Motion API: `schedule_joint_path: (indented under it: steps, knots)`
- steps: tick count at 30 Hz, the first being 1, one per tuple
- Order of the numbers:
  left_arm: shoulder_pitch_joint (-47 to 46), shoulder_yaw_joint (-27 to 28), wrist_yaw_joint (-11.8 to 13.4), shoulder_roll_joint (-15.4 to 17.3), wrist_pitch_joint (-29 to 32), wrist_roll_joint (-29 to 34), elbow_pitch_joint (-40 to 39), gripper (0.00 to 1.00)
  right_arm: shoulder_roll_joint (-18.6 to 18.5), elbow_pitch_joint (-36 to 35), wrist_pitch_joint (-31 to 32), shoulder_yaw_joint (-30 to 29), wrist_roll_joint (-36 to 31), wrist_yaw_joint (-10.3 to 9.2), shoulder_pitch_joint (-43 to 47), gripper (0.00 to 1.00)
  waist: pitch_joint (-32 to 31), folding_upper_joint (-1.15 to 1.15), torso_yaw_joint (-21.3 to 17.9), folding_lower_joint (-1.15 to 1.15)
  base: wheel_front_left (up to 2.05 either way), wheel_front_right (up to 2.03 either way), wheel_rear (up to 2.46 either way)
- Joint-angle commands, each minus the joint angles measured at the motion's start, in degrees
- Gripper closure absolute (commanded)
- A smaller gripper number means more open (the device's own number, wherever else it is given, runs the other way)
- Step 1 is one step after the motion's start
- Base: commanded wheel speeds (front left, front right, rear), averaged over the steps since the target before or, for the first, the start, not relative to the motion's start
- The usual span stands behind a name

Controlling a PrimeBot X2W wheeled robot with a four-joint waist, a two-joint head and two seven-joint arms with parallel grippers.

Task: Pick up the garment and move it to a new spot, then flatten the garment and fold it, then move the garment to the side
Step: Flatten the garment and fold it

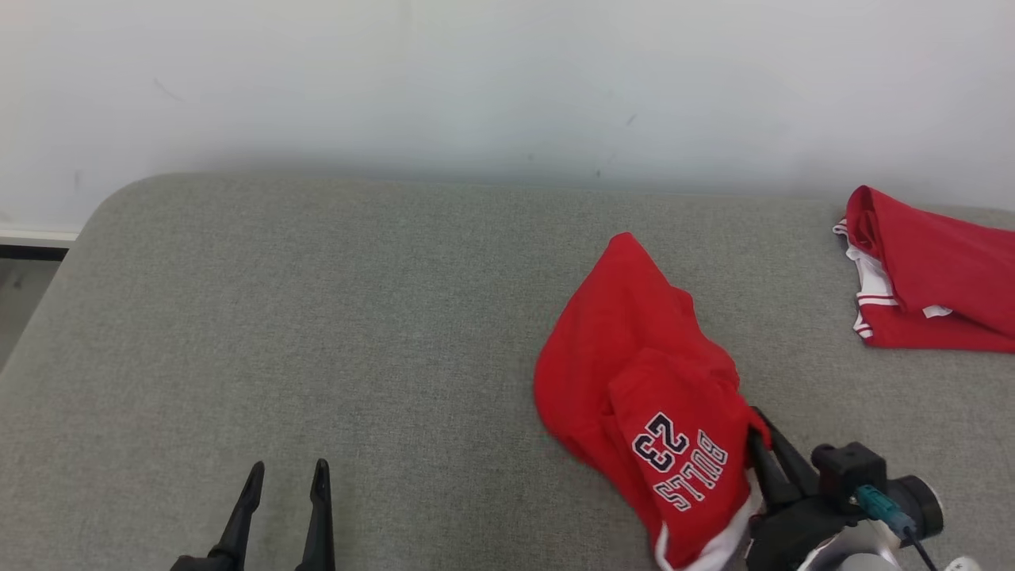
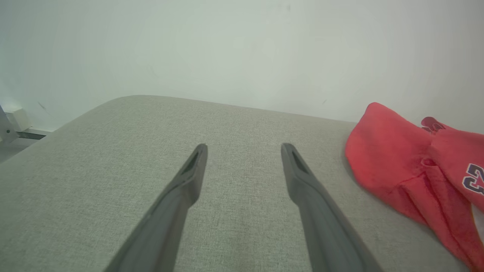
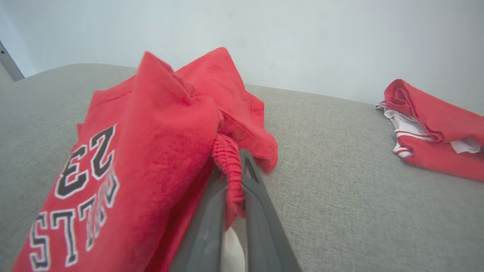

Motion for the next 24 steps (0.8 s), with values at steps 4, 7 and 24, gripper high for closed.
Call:
schedule_joint_path:
  steps: [4, 7, 24]
  knots:
    - [0.09, -0.21, 0.13, -0.06, -0.12, -0.27, -0.09, 0.00, -0.71, -1.17, -0.05, -4.16, -1.92, -0.16, 1.95, 1.00, -0.16, 0.00, -0.99, 0.00, 0.00, 0.00, 0.00]
    - [0.08, -0.45, 0.09, -0.06, -0.13, -0.21, 0.08, 0.00, -0.48, -0.09, 0.30, -5.90, -2.59, -0.16, 2.35, 0.67, -0.25, 0.00, -1.31, 0.00, 0.00, 0.00, 0.00]
    - [0.03, -0.07, -0.42, -0.07, -0.12, 1.00, 0.38, 0.00, 5.42, -13.26, -0.03, -14.65, -8.30, -0.16, 5.38, 0.00, -1.39, 0.00, -3.91, 0.00, 0.00, 0.00, 0.00]
